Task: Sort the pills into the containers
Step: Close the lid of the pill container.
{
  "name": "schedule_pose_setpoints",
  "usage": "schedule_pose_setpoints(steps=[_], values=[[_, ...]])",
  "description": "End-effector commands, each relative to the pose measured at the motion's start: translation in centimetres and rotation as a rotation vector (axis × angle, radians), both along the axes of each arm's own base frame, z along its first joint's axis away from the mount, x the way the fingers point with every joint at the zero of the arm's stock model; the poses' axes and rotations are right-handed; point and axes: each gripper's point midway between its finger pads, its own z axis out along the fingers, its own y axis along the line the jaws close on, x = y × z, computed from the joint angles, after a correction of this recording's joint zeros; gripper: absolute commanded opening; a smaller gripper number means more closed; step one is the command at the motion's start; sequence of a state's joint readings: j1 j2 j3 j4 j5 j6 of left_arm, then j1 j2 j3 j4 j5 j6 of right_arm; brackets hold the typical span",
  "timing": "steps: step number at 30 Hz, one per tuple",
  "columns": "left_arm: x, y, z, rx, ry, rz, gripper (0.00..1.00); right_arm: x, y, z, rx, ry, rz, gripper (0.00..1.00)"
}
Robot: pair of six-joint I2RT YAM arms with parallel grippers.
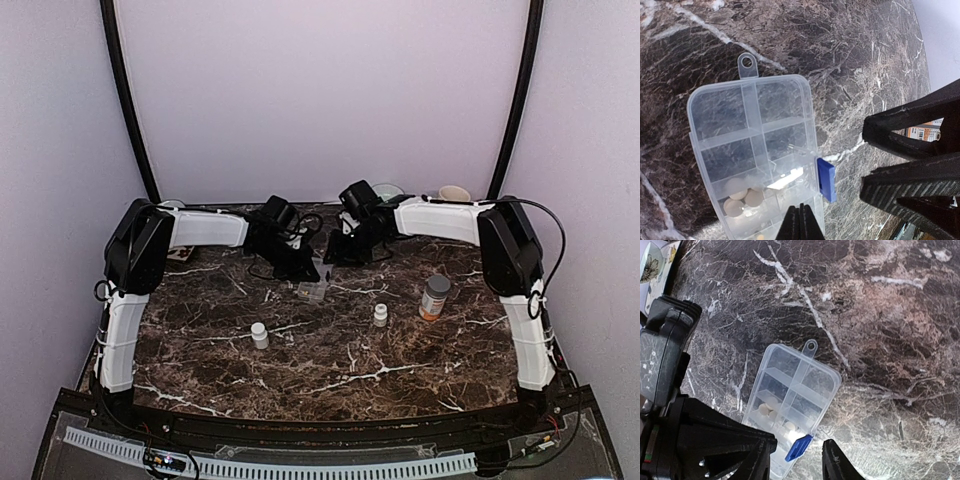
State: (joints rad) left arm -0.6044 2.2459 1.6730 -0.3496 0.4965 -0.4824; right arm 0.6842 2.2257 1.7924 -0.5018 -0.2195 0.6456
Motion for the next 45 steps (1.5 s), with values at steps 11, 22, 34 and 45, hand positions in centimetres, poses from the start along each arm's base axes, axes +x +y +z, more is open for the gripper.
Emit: schedule_pose_setpoints(steps=[11, 22, 34, 45], values=[[-0.4, 0.6, -1.0, 0.050, 0.014, 0.004, 0.04, -1.1, -0.2, -3.0, -0.181, -0.001, 0.056, 0.38], [-0.5, 0.7, -1.0, 0.053, 0.017, 0.006, 0.03, -1.6, -1.5, -3.4, -0.214, 0.002, 0.038, 0.38], [-0.7, 1.0, -1.0, 0.060, 0.014, 0.008, 0.03, -1.7, 1.0, -0.2, 0.017, 0.005, 0.028, 0.39], [-0.8, 1.2, -0.8, 0.059, 0.010, 0.011, 0.03, -2.0, 1.0, -1.5, 0.067, 0.077, 0.003, 0.39]])
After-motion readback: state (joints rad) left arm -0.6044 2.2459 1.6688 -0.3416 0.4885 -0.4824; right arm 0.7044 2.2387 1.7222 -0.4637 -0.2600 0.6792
